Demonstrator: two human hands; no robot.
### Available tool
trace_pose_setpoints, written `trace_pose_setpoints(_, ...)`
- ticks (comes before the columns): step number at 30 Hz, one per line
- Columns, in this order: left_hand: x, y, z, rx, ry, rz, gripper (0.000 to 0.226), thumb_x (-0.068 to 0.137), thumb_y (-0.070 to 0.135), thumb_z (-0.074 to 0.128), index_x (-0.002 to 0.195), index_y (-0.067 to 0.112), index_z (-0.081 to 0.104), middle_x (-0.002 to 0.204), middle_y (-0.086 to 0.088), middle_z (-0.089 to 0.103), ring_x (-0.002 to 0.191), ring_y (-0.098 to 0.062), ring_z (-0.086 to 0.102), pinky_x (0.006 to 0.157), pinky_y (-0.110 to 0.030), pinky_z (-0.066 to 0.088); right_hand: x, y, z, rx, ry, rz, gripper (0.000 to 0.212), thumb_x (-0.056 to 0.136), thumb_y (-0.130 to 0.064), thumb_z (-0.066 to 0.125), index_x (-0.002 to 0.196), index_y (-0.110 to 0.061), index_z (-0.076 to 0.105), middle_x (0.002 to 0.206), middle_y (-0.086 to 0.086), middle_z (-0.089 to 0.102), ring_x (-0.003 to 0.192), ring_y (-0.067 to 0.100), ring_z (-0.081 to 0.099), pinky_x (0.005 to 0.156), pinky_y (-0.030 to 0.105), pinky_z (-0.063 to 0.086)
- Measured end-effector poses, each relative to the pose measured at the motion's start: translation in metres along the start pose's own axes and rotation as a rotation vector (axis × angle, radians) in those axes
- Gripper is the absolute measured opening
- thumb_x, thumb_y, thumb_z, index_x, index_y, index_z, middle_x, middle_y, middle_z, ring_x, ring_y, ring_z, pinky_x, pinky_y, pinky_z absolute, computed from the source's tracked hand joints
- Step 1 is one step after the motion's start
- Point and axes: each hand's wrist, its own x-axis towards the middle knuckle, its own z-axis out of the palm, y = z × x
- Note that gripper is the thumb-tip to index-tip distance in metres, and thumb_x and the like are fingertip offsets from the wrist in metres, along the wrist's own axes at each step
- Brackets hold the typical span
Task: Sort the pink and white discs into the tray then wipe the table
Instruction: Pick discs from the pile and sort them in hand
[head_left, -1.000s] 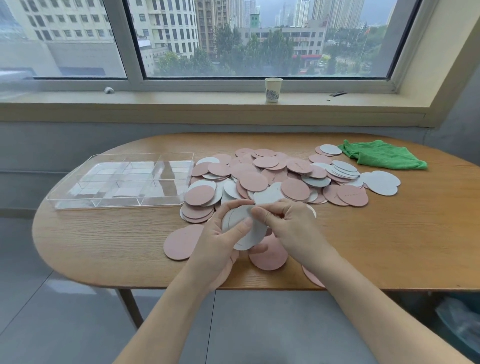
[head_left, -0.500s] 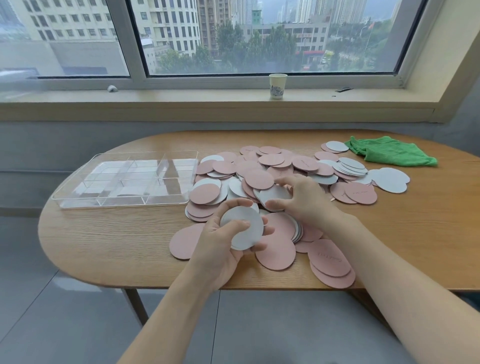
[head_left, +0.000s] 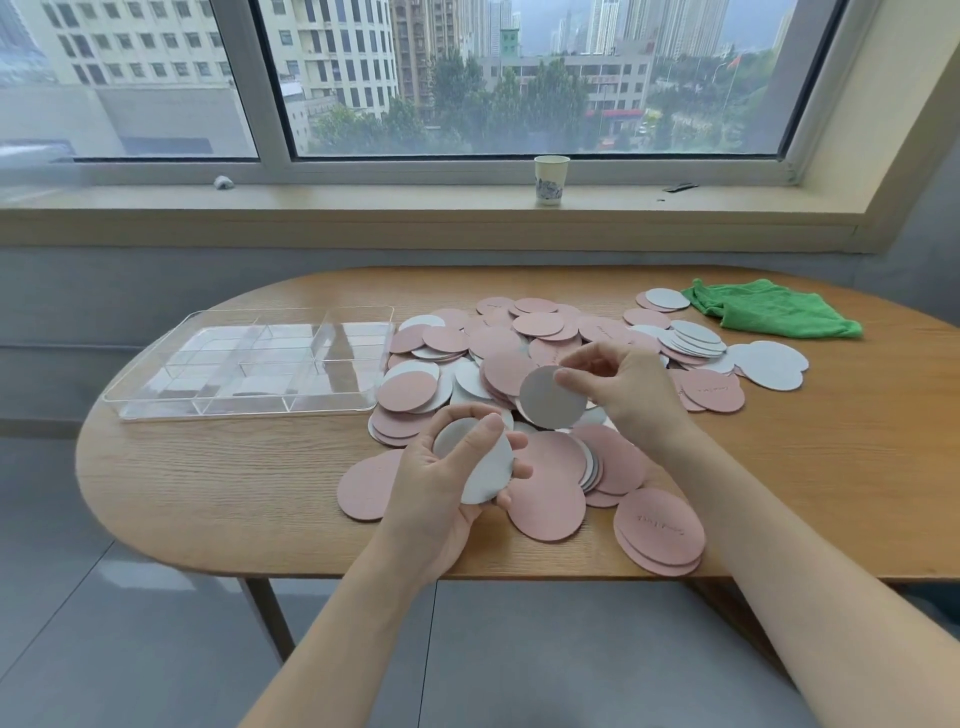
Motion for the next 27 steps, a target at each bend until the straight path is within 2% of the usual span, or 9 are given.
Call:
trace_pose_setpoints(4, 0.0, 0.001, 0.002, -0.014, 0.05, 0.009, 0.039, 0.081, 0.036, 0.083, 0.106, 0.012, 0.065, 0.102, -0.027, 0.072, 0.076, -0.037, 0.069, 0.047, -0.03, 0.051, -0.018, -0.017, -0.008, 0.352, -0.016, 0.04, 0.013, 0.08, -0.02, 0.081, 0.086, -0.013, 0.072, 0.082, 0.005, 0.069, 0.074, 0.014, 0.059, 0.065, 0.023, 0.051)
trace_pose_setpoints(8, 0.002, 0.0, 0.003, -0.049, 0.041, 0.008, 0.058, 0.082, 0.063, 0.07, 0.106, 0.011, 0.066, 0.098, -0.02, 0.071, 0.071, -0.035, 0.071, 0.045, -0.03, 0.051, -0.041, -0.033, -0.006, 0.533, -0.216, 0.103, 0.03, 0.072, -0.024, 0.079, 0.092, -0.004, 0.07, 0.085, 0.012, 0.069, 0.076, 0.021, 0.059, 0.066, 0.023, 0.052)
trace_pose_setpoints(11, 0.001, 0.002, 0.005, -0.044, 0.015, -0.022, 0.064, 0.087, 0.066, 0.046, 0.113, 0.01, 0.064, 0.096, -0.02, 0.073, 0.07, -0.036, 0.071, 0.046, -0.032, 0.05, -0.054, -0.041, 0.007, 0.415, -0.277, 0.077, 0.019, 0.08, -0.013, 0.08, 0.092, -0.001, 0.071, 0.08, 0.011, 0.07, 0.071, 0.018, 0.061, 0.066, 0.023, 0.054)
trace_pose_setpoints(13, 0.001, 0.001, 0.004, -0.037, -0.014, -0.026, 0.066, 0.09, 0.066, 0.043, 0.113, 0.008, 0.065, 0.097, -0.023, 0.072, 0.073, -0.038, 0.071, 0.047, -0.033, 0.053, -0.059, -0.042, 0.019, 0.312, -0.276, 0.057, 0.015, 0.081, -0.01, 0.082, 0.09, -0.002, 0.073, 0.079, 0.015, 0.072, 0.068, 0.018, 0.063, 0.066, 0.023, 0.055)
trace_pose_setpoints(15, 0.002, 0.0, 0.001, -0.019, -0.029, -0.022, 0.058, 0.096, 0.058, 0.051, 0.115, 0.005, 0.064, 0.098, -0.022, 0.071, 0.076, -0.039, 0.072, 0.049, -0.035, 0.055, -0.062, -0.039, 0.029, 0.22, -0.252, 0.03, 0.015, 0.079, -0.013, 0.085, 0.087, -0.007, 0.075, 0.081, 0.015, 0.074, 0.067, 0.016, 0.064, 0.066, 0.023, 0.054)
trace_pose_setpoints(17, 0.002, 0.0, -0.002, 0.002, -0.057, -0.018, 0.04, 0.097, 0.036, 0.067, 0.119, 0.004, 0.062, 0.103, -0.023, 0.069, 0.08, -0.039, 0.072, 0.051, -0.035, 0.057, -0.062, -0.036, 0.033, 0.159, -0.211, -0.008, 0.014, 0.077, -0.015, 0.087, 0.084, -0.011, 0.075, 0.079, 0.008, 0.074, 0.068, 0.009, 0.064, 0.066, 0.021, 0.052)
trace_pose_setpoints(19, 0.002, 0.0, -0.004, 0.015, -0.069, -0.017, 0.032, 0.091, 0.02, 0.067, 0.119, 0.006, 0.063, 0.106, -0.025, 0.069, 0.082, -0.04, 0.071, 0.053, -0.035, 0.058, -0.058, -0.032, 0.029, 0.123, -0.191, -0.036, 0.013, 0.078, -0.019, 0.087, 0.084, -0.014, 0.076, 0.076, 0.004, 0.074, 0.07, 0.01, 0.067, 0.067, 0.022, 0.053)
trace_pose_setpoints(23, 0.001, 0.002, -0.004, -0.001, -0.056, -0.029, 0.025, 0.089, 0.017, 0.067, 0.113, 0.011, 0.066, 0.105, -0.028, 0.07, 0.082, -0.039, 0.07, 0.054, -0.033, 0.055, -0.033, -0.013, 0.011, -0.059, -0.031, -0.081, 0.01, 0.081, -0.022, 0.084, 0.087, -0.02, 0.077, 0.081, -0.004, 0.074, 0.078, 0.011, 0.069, 0.074, 0.025, 0.054)
trace_pose_setpoints(27, 0.002, 0.002, -0.004, -0.007, -0.057, -0.038, 0.022, 0.087, 0.018, 0.071, 0.107, 0.012, 0.066, 0.104, -0.029, 0.069, 0.078, -0.037, 0.068, 0.052, -0.031, 0.052, -0.01, 0.003, 0.0, -0.403, -0.035, -0.054, 0.032, 0.081, -0.033, 0.083, 0.109, -0.022, 0.073, 0.102, -0.008, 0.067, 0.085, 0.0, 0.056, 0.071, 0.01, 0.038)
